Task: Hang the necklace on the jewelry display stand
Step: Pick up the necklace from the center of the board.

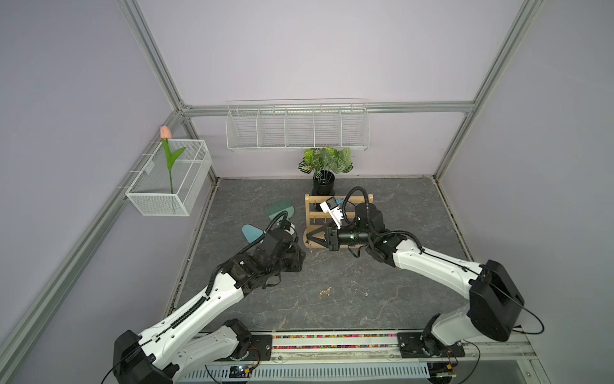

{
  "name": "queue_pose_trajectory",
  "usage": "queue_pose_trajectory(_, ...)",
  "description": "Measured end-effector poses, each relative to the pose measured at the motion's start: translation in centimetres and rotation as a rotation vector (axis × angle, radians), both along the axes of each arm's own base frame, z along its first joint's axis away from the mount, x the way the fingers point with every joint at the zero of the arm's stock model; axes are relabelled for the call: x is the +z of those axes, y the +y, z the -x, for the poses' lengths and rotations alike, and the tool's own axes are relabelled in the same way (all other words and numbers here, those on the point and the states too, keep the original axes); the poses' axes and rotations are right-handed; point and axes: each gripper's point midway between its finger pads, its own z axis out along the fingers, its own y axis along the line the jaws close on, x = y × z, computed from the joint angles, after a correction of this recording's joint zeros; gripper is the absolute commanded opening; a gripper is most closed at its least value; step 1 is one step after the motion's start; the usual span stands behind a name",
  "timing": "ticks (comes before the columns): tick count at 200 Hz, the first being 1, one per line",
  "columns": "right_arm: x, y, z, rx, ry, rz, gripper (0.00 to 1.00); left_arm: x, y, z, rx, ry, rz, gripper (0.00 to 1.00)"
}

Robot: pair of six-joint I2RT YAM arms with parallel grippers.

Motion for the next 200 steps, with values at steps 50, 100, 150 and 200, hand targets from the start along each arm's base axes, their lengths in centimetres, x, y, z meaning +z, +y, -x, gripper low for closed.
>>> queue_pose_trajectory(50,-0.2,-0.5,-0.3,-0.035,0.037,0.043,0.07,2.1,-1.6,-0.3,-0.065,-0.074,0.076,0.38)
queue_pose_trajectory(100,0.4,-0.9,-0.7,-0.061,0.047,0.044,0.07,3.2,-2.1,0.0,-0.096,-0.111,0.101,0.36)
queue_pose_trajectory(150,0.6,-0.9,-0.6,-0.063,0.063,0.039,0.07,2.8,-2.2,-0.4,-0.096,-0.116,0.083,0.34)
queue_pose_trajectory(200,1.0,-0.8,-0.5,-0.057,0.081,0.023,0.07,2.9,-2.4,-0.7,-0.099,-0.127,0.085,0.33)
